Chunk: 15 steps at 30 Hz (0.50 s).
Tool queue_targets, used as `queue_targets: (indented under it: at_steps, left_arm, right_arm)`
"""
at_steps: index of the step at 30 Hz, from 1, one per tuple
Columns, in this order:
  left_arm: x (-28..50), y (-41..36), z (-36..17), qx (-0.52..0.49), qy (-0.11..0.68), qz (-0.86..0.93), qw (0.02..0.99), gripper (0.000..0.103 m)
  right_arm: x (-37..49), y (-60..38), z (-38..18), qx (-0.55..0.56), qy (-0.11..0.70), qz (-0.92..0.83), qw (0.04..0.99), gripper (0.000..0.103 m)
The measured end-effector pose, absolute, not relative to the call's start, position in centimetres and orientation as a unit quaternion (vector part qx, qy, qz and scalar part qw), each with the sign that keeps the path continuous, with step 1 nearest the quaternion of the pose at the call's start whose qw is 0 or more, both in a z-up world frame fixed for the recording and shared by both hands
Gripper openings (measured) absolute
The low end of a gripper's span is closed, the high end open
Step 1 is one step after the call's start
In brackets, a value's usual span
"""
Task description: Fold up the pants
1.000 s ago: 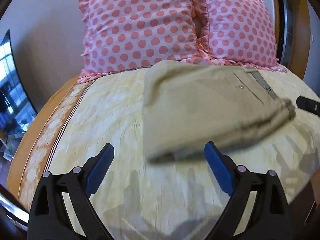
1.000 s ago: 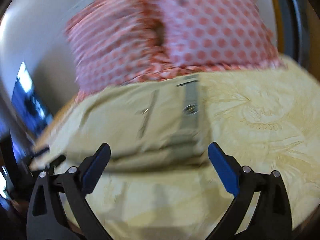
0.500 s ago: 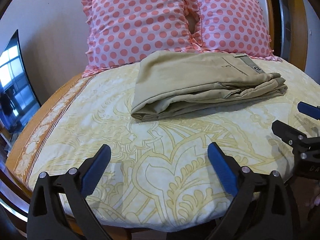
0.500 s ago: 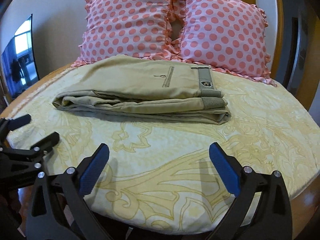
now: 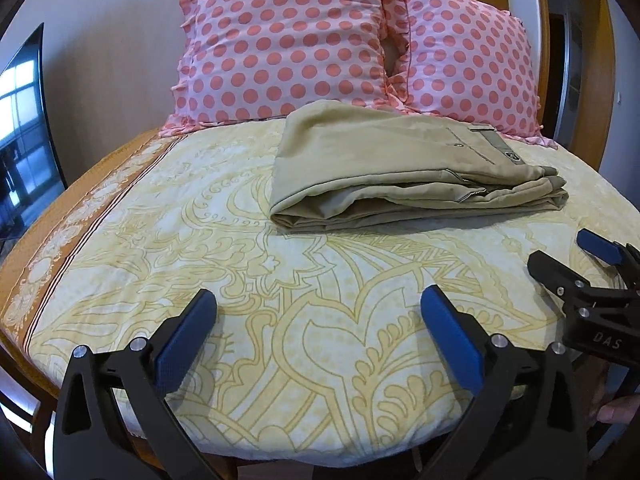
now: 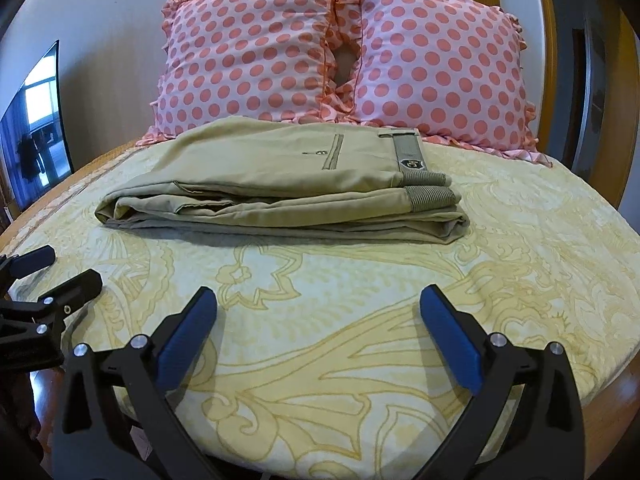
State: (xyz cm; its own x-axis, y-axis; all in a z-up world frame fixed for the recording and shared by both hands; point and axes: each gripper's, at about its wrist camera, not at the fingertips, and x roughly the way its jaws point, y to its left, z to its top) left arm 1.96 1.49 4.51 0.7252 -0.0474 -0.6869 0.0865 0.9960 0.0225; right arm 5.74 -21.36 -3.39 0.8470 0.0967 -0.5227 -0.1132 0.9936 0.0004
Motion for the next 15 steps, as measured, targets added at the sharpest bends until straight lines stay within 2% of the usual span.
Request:
queue_targets:
  at_steps: [15]
  left_arm:
    - [2.01,1.58,4.47,0.026,0.368,-0.036,0.929,0.102]
  right_arm:
    - [5.57,-21.44,-3.63,-0.016,0.256,0.056,0.965,0.101]
